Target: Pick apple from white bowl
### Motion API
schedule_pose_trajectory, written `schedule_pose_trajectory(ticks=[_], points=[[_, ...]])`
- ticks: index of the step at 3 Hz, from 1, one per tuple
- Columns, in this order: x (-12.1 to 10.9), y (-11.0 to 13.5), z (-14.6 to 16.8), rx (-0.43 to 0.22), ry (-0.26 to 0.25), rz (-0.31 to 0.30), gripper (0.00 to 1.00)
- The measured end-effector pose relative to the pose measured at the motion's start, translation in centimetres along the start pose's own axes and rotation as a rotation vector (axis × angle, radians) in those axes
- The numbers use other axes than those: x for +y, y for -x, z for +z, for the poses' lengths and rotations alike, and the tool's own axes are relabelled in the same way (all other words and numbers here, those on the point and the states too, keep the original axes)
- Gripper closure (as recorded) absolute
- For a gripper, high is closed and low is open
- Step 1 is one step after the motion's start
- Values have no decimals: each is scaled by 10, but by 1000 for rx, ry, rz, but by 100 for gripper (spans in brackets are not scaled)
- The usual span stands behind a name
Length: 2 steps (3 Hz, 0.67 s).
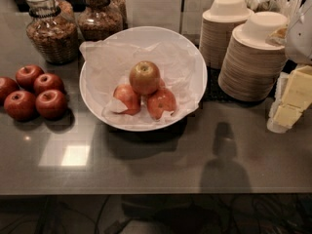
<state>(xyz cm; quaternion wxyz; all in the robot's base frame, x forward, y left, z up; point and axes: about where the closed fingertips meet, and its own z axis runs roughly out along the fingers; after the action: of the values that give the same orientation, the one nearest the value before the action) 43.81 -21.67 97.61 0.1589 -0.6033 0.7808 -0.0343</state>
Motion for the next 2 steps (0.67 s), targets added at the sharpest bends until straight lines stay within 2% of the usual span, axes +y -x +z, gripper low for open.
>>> schedule_pose_trajectory(ticks=[1, 2], points=[[0, 0, 0, 0, 0, 0, 0], [-3, 11, 6, -37, -25, -1, 0]])
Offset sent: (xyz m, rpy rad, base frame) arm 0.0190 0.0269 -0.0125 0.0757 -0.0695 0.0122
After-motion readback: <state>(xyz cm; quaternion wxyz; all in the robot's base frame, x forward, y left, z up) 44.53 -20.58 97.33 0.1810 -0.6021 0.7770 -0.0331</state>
